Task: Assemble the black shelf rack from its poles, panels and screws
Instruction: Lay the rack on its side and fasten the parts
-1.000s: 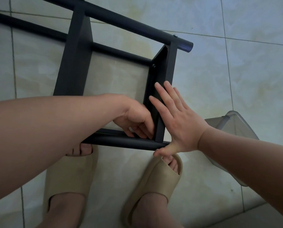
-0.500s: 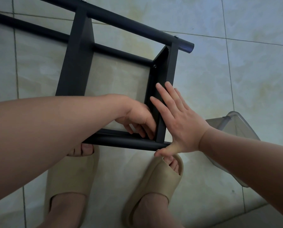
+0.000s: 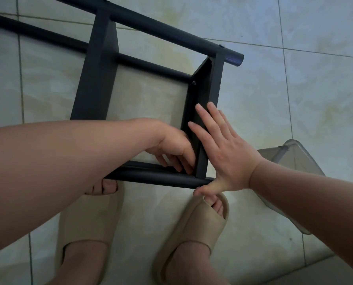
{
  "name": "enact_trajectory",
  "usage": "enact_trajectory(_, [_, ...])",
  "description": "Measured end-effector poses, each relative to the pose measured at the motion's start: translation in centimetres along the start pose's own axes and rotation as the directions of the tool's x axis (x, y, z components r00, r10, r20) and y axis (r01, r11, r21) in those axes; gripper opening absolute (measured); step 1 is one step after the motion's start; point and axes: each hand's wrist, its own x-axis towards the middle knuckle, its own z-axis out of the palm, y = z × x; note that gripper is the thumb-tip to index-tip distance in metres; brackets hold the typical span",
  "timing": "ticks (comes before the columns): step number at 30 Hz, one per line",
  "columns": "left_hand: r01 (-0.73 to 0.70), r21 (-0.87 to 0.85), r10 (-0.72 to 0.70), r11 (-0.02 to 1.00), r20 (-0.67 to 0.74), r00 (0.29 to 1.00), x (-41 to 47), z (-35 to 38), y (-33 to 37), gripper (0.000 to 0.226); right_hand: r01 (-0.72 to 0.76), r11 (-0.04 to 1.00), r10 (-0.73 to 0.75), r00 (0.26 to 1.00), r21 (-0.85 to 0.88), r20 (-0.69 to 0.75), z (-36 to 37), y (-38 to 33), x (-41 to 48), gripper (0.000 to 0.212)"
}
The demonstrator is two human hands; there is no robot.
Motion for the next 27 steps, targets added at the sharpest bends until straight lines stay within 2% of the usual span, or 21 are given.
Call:
enact_trajectory(3, [-0.007, -0.048, 0.007, 0.999, -0.015, 1.000, 0.36, 0.13, -0.25, 0.007, 0.003, 1.000, -0.003, 1.000, 0.002, -0.004, 0.04, 0.02, -0.02, 0.137])
enact_trajectory(6, [-0.021, -0.094, 0.021, 0.995, -0.006, 1.000, 0.30, -0.07, -0.22, 0.021, 0.002, 1.000, -0.002, 1.000, -0.001, -0.006, 0.08, 0.05, -0.03, 0.137])
enact_trajectory(9, [-0.012, -0.099, 0.012, 0.995, 0.004, 1.000, 0.09, -0.34, -0.10, 0.025, 0.003, 1.000, -0.003, 1.000, 0.000, -0.007, 0.09, 0.06, -0.02, 0.136])
enact_trajectory(12, [0.025, -0.062, -0.026, 0.998, -0.006, 1.000, 0.17, -0.34, -0.17, 0.017, 0.001, 1.000, -0.001, 1.000, -0.001, -0.004, 0.05, 0.07, -0.01, 0.137])
enact_trajectory(16, [0.003, -0.040, -0.003, 0.999, -0.007, 1.000, 0.53, 0.01, -0.27, 0.008, -0.002, 1.000, 0.002, 1.000, 0.000, 0.003, 0.03, 0.03, 0.01, 0.137])
enact_trajectory(21, [0.000, -0.099, 0.004, 0.995, 0.038, 0.999, 0.19, -0.43, 0.04, 0.032, -0.006, 1.000, 0.006, 1.000, 0.000, 0.008, -0.05, 0.02, 0.02, 0.136])
enact_trajectory(27, [0.074, -0.077, -0.070, 0.994, 0.058, 0.996, 0.21, -0.37, -0.33, 0.012, -0.005, 1.000, 0.005, 1.000, -0.003, 0.008, -0.06, -0.01, 0.03, 0.137])
